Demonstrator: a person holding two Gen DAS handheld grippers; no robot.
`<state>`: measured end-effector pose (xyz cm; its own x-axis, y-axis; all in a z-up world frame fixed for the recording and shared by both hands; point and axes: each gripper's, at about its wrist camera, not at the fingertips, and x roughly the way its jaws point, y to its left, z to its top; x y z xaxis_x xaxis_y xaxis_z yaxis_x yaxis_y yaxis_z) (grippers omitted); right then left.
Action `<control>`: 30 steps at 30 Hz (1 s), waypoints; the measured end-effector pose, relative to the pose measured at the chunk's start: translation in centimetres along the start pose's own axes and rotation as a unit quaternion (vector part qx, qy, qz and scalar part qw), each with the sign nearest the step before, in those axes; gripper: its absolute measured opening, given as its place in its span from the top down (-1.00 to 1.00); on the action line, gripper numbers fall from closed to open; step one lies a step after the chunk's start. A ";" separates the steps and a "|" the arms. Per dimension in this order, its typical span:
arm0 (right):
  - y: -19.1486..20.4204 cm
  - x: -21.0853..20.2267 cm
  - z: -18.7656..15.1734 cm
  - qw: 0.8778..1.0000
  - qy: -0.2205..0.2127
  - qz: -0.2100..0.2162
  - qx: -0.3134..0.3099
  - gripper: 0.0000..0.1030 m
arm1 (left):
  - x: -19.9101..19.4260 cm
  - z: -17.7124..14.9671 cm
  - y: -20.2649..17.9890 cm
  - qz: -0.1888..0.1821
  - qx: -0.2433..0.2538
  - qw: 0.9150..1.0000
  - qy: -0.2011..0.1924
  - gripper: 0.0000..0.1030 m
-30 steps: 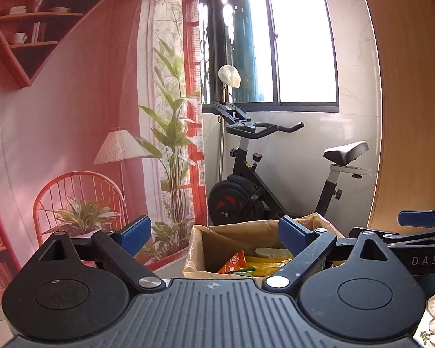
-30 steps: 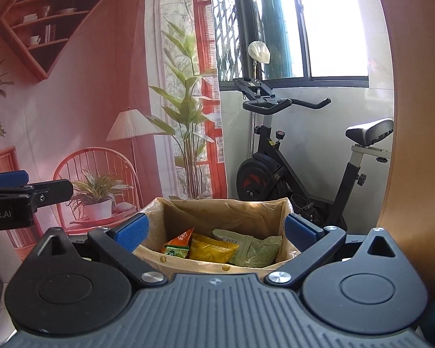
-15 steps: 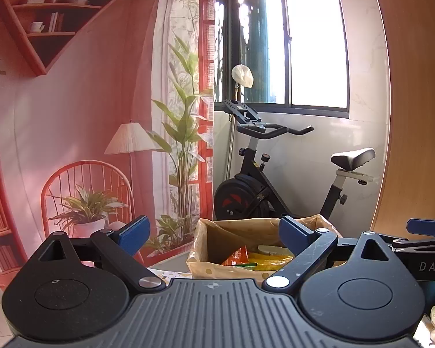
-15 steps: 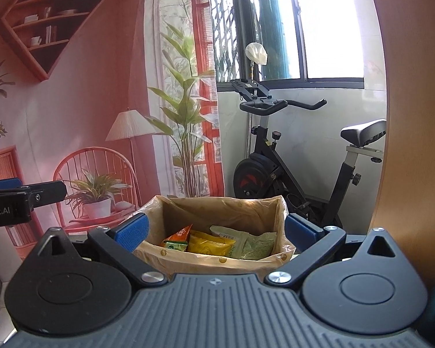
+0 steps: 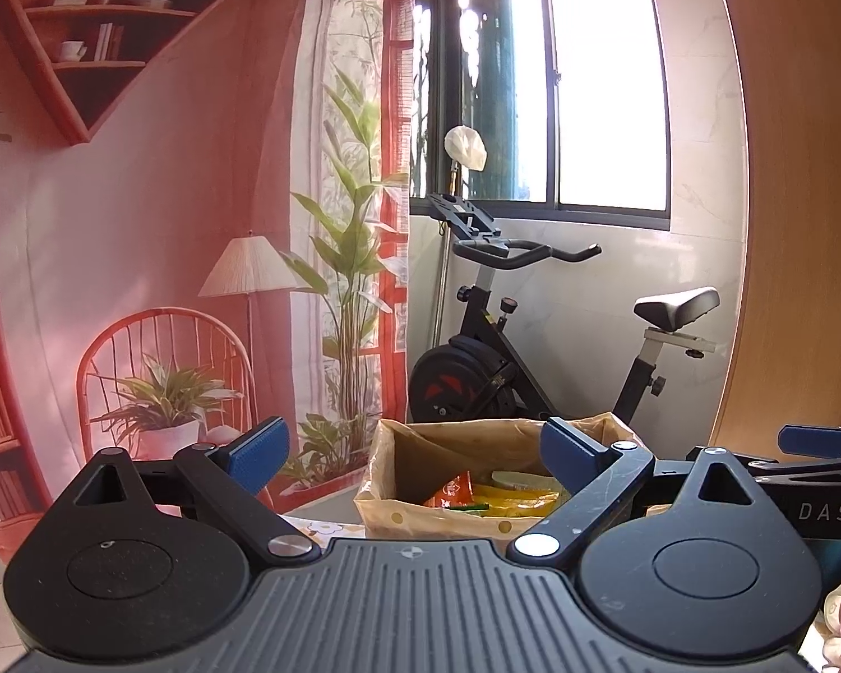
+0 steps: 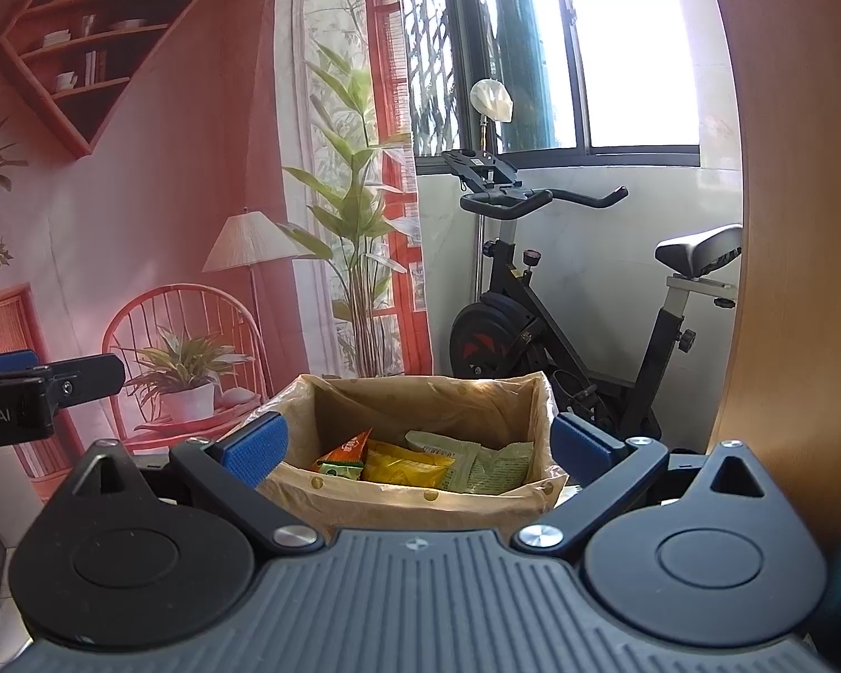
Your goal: Organize snacks
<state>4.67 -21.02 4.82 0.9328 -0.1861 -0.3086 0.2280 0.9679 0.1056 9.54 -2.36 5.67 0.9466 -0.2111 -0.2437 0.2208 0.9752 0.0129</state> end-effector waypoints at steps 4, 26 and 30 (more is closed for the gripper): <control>0.1 -0.2 0.0 1.000 -0.001 0.002 -0.001 -0.97 | -0.1 0.1 0.0 0.005 0.003 1.000 0.001 -0.89; 0.1 -0.2 -0.1 1.000 -0.001 0.012 -0.007 -0.97 | -0.5 0.0 0.5 0.006 -0.010 1.000 0.003 -0.89; 0.0 -0.1 -0.1 1.000 -0.001 0.012 -0.007 -0.97 | -0.4 -0.2 0.8 0.008 -0.019 1.000 0.004 -0.89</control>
